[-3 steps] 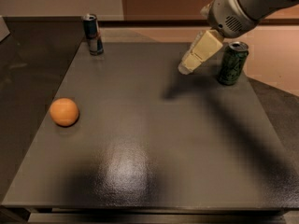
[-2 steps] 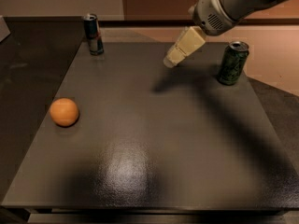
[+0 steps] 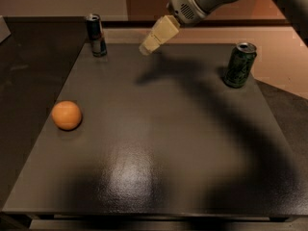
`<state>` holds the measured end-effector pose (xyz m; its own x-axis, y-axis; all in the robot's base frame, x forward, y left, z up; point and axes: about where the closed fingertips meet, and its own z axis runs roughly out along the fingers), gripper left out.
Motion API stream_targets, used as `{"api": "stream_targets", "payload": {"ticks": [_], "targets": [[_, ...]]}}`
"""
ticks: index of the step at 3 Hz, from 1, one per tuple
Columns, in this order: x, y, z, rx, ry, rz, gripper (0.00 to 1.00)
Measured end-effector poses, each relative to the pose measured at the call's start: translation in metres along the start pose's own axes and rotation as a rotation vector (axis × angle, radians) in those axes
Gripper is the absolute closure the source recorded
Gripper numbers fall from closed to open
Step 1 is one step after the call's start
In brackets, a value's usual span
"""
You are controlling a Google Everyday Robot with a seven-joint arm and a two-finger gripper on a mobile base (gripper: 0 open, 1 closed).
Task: Knock redbull can over
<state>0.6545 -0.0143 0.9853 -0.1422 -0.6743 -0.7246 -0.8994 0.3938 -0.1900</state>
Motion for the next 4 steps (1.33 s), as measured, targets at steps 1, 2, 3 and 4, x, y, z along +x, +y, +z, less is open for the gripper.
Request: {"api": "stream_targets", "payload": {"ticks": [1, 2, 3, 4], "targets": [[-0.027, 0.0, 0.032, -0.03, -0.021, 0.006, 0.0], [-0.048, -0.003, 0.062, -0.021, -0.032, 0.032, 0.0], [-0.065, -0.011, 0.088, 0.013, -0.054, 0.091, 0.0], [-0.085, -0.024, 0.126, 0.034, -0.091, 0.171, 0.0]]}}
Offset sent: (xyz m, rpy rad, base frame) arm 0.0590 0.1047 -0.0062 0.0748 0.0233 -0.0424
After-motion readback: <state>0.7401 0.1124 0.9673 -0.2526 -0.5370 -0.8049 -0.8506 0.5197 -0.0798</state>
